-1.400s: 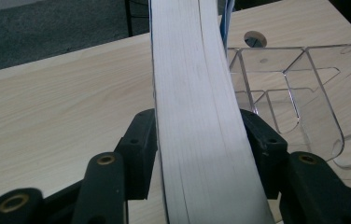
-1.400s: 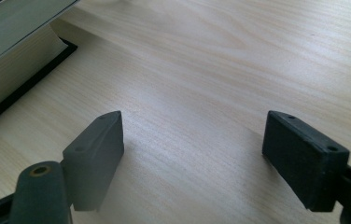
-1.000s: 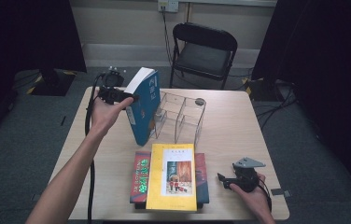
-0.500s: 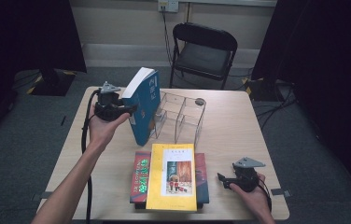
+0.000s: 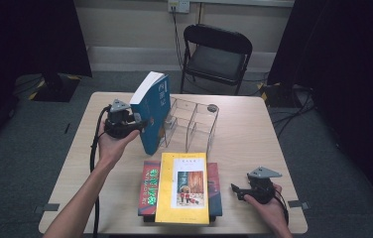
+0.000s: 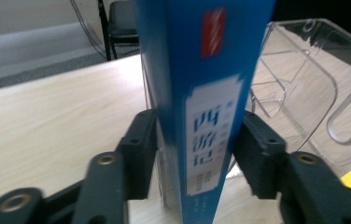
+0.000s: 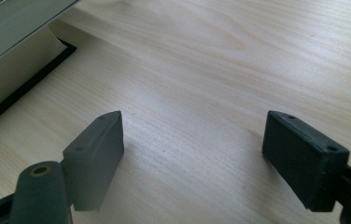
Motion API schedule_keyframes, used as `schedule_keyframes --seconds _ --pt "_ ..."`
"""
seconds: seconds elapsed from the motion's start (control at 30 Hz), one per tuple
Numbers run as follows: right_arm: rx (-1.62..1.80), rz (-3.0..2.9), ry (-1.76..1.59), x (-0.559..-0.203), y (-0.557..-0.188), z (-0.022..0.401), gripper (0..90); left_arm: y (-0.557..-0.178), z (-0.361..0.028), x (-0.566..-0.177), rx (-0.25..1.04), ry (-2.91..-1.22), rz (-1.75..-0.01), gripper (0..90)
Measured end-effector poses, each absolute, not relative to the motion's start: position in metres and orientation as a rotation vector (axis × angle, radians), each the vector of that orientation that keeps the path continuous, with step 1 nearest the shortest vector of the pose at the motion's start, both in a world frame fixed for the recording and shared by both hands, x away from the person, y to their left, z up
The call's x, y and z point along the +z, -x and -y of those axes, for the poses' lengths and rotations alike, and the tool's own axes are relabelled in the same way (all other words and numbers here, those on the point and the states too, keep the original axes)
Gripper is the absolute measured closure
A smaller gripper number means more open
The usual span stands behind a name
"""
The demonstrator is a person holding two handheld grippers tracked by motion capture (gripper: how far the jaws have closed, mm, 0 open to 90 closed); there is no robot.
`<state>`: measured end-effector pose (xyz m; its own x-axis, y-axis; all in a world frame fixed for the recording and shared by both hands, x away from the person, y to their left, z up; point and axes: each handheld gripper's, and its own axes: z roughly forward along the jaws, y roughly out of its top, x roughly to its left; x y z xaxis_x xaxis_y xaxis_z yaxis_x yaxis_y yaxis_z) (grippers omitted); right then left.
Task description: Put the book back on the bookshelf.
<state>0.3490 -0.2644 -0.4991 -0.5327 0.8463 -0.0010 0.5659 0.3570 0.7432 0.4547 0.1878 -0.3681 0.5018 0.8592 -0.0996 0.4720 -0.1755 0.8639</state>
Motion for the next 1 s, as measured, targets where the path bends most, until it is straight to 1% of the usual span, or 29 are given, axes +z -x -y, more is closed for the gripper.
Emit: schedule_keyframes --seconds 0.07,0.23,0.3,0.37,0.47,0.57,0.7,1.0 --pt "0.997 -2.239 -1.236 -0.499 -0.349 0.264 20.6 -0.455 -0.190 -0.370 0.488 -1.801 -1.119 54.8" --pt "0.996 -2.239 -1.236 -0.499 -0.349 0.264 20.6 -0.454 -0.190 -0.371 0.477 -1.789 -1.127 55.1" --pt "0.996 -2.239 -1.236 -0.499 -0.349 0.264 20.6 -0.452 -0.191 -0.371 0.454 -1.787 -1.129 55.0" --pt "0.996 -2.239 -1.236 -0.499 -0.349 0.264 20.6 -0.451 -0.190 -0.372 0.434 -1.784 -1.125 54.6" --pt "0.996 -2.239 -1.237 -0.499 -0.349 0.264 20.6 -0.447 -0.187 -0.371 0.438 -1.804 -1.114 53.8" --pt "0.996 -2.239 -1.237 -0.499 -0.349 0.264 20.6 -0.443 -0.185 -0.372 0.433 -1.788 -1.107 53.0" --pt "0.996 -2.239 -1.237 -0.499 -0.349 0.264 20.6 -0.438 -0.187 -0.375 0.395 -1.784 -1.093 52.5" --pt "0.995 -2.238 -1.237 -0.499 -0.349 0.264 20.6 -0.435 -0.186 -0.374 0.411 -1.790 -1.095 52.3"
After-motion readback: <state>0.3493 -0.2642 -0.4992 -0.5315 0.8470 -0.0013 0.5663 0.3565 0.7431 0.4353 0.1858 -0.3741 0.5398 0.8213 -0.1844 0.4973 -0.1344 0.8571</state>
